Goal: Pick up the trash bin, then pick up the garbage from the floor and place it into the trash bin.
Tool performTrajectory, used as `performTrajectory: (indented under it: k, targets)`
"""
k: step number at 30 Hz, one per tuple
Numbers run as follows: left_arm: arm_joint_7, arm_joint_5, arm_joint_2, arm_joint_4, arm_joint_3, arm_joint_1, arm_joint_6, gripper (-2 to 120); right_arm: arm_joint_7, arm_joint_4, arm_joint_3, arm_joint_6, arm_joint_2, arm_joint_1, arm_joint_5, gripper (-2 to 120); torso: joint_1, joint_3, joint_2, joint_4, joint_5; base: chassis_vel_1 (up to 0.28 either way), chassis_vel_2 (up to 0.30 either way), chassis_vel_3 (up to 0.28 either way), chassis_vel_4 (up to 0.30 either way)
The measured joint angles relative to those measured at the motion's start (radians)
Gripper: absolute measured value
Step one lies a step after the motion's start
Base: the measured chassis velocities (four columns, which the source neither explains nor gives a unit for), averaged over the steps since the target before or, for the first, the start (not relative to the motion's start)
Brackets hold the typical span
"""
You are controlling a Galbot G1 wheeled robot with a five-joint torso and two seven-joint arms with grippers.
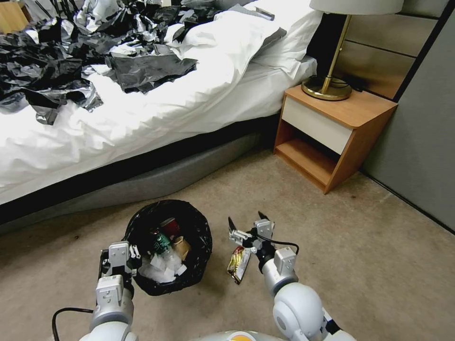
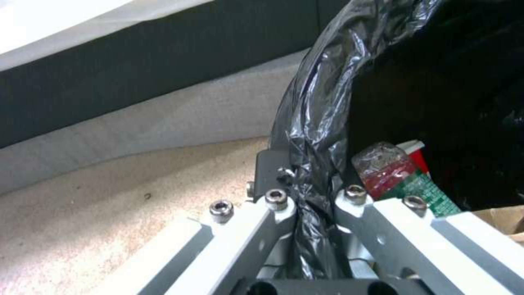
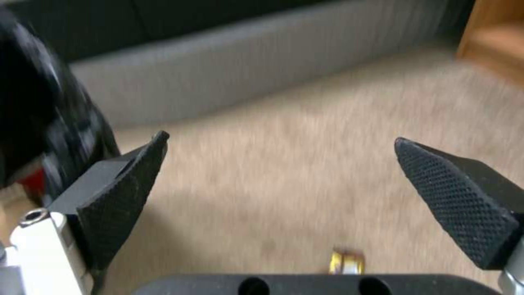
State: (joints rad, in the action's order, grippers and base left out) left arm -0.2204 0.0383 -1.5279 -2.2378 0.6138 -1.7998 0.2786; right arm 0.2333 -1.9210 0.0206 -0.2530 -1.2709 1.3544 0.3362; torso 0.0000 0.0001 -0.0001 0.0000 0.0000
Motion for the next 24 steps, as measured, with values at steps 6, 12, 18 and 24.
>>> performTrajectory:
  k: [6,12,18,24]
  targets:
    - [0.001,0.000,0.001,0.001,-0.001,0.001,0.000,1,-0.005,0.018,-0.008,-0.046,0.009,-0.008,0.011,100,0.000,0.000,0.000,0.0000,0.0001,0.000,0.000,0.000,0.000]
    - [0.001,0.000,0.004,0.003,-0.004,0.000,0.000,1,-0.009,0.009,-0.010,-0.151,0.028,-0.011,0.070,100,0.000,0.000,0.000,-0.0001,0.0000,0.000,0.000,0.000,0.000]
    - [0.002,0.000,0.004,0.003,-0.005,-0.003,0.000,1,-0.024,0.017,-0.010,-0.189,0.037,-0.015,0.080,100,0.000,0.000,0.000,0.0000,0.0000,0.000,0.000,0.000,0.000]
    - [0.002,0.002,0.005,0.001,-0.006,-0.004,0.000,1,-0.029,0.040,-0.012,-0.204,0.038,-0.021,0.078,100,0.000,0.000,0.000,0.0000,0.0000,0.000,0.000,0.000,0.000]
